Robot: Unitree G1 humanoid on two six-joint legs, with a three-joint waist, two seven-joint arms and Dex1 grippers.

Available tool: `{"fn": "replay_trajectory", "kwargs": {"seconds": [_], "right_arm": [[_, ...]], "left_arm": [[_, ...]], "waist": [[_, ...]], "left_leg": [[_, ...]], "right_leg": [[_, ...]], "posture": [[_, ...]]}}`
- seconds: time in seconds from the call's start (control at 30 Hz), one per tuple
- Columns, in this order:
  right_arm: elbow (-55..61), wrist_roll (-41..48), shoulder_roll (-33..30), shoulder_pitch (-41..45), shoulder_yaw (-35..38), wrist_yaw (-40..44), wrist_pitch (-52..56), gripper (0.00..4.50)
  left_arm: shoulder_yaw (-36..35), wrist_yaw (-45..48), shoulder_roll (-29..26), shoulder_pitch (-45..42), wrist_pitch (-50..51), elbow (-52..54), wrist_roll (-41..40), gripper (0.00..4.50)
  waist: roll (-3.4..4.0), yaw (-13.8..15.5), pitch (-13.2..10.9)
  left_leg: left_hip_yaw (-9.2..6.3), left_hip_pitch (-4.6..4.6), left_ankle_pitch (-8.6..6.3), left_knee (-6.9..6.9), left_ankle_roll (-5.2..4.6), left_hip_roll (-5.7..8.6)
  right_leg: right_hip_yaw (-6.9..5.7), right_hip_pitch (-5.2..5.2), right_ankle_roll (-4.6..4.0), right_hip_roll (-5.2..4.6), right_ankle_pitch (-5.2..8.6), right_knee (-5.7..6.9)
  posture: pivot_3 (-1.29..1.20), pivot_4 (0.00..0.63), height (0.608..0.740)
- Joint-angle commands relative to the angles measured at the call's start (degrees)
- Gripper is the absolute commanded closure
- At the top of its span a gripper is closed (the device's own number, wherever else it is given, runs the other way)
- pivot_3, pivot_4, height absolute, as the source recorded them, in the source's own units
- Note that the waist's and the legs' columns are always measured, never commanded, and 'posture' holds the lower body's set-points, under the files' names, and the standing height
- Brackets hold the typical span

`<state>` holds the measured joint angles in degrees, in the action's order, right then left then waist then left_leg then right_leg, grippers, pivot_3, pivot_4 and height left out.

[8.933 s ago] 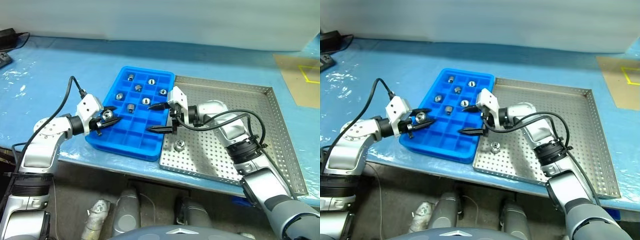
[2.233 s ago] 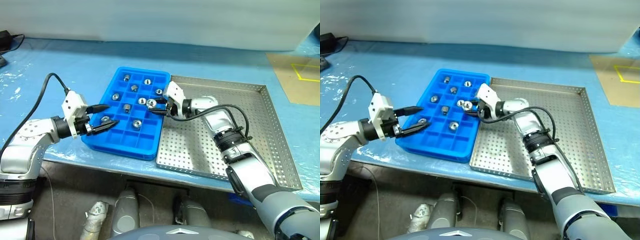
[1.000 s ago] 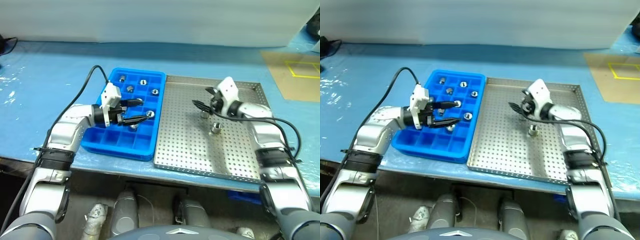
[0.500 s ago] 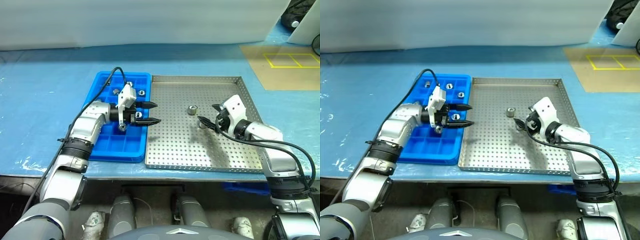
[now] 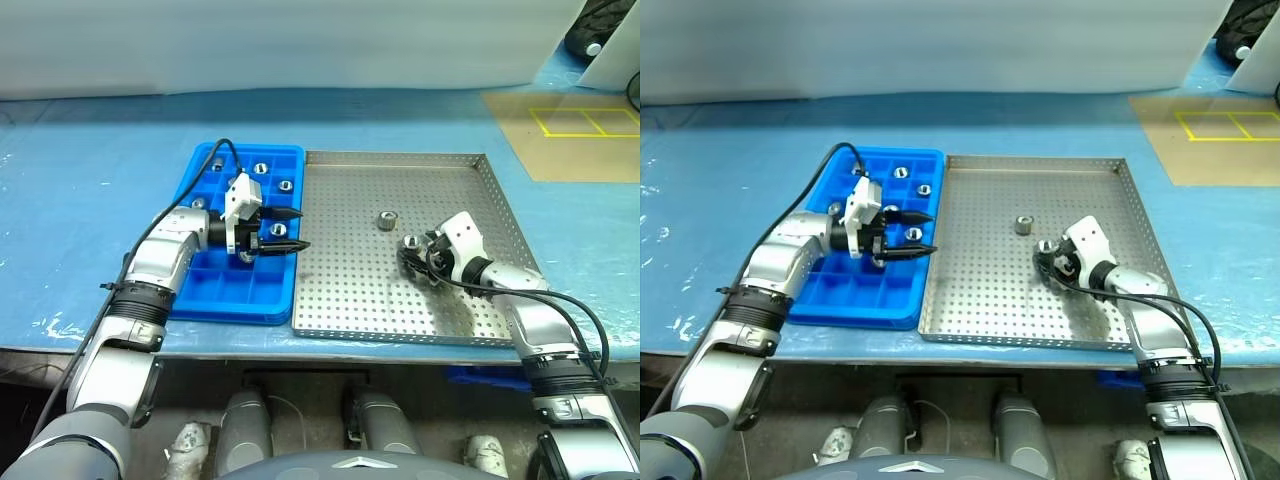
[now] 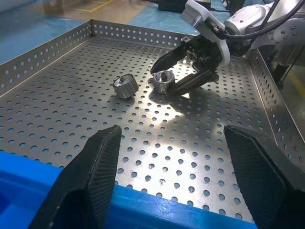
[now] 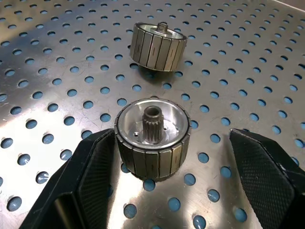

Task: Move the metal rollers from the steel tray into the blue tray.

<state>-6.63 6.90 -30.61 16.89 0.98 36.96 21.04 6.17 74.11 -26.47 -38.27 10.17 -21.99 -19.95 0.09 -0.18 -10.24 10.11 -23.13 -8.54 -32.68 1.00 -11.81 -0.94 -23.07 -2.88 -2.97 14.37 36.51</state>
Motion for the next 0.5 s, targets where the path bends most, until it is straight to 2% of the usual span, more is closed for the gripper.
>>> {"fn": "replay_trajectory", "kwargs": {"seconds": [0.03,0.07,0.17,0.2,0.3,0.5], "right_arm": [[-0.4,-0.4,0.7,1.2,-0.8,0.1,-2.0,0.96],[-0.4,-0.4,0.8,1.3,-1.1,0.3,-2.2,1.17],[-0.6,-1.0,1.3,2.0,-1.6,-0.5,-2.3,2.19],[-0.9,-1.0,1.3,2.3,-1.8,-0.4,-2.3,2.19],[0.3,-0.4,1.2,2.5,-2.2,0.7,-1.9,2.82],[4.6,0.8,0.7,5.6,-3.2,3.0,1.0,2.83]], "left_arm": [[-2.2,-0.7,-1.5,-0.6,-0.3,1.7,-0.3,0.88],[-2.5,-0.9,-1.8,-0.9,-0.3,1.3,-0.3,0.88],[-3.5,-1.4,-3.0,-1.9,-1.0,-0.4,0.2,0.88],[-3.9,-1.4,-3.6,-2.3,-1.2,-0.9,0.3,0.88],[-4.9,-1.6,-5.4,-3.0,-1.8,-2.1,0.7,0.88],[-7.1,-1.8,-8.9,-3.3,-1.3,-2.6,0.6,0.88]], "waist": [[0.0,0.0,0.0],[0.0,0.0,0.0],[0.0,0.0,0.0],[0.0,0.0,0.0],[0.0,0.1,0.0],[0.02,0.1,0.0]], "left_leg": [[0.0,0.0,0.0,-0.01,0.0,0.0],[0.0,0.01,0.0,-0.01,0.0,0.0],[0.0,0.01,0.0,0.0,0.0,0.0],[0.0,0.0,0.0,0.0,0.0,0.0],[0.0,-0.01,0.0,0.0,0.0,0.0],[0.0,-0.02,0.0,0.03,0.0,0.0]], "right_leg": [[0.0,0.0,0.0,0.0,0.0,0.0],[0.0,0.0,0.0,0.0,0.0,0.02],[0.0,0.0,0.0,0.01,0.0,0.02],[0.0,0.0,0.0,0.0,0.0,0.01],[-0.01,0.0,0.0,0.0,0.0,0.01],[0.0,-0.02,0.0,0.0,0.0,-0.03]], "posture": [[-0.25,0.15,0.74],[-0.25,0.15,0.74],[-0.25,0.15,0.74],[-0.24,0.15,0.74],[-0.24,0.15,0.74],[-0.21,0.15,0.74]]}}
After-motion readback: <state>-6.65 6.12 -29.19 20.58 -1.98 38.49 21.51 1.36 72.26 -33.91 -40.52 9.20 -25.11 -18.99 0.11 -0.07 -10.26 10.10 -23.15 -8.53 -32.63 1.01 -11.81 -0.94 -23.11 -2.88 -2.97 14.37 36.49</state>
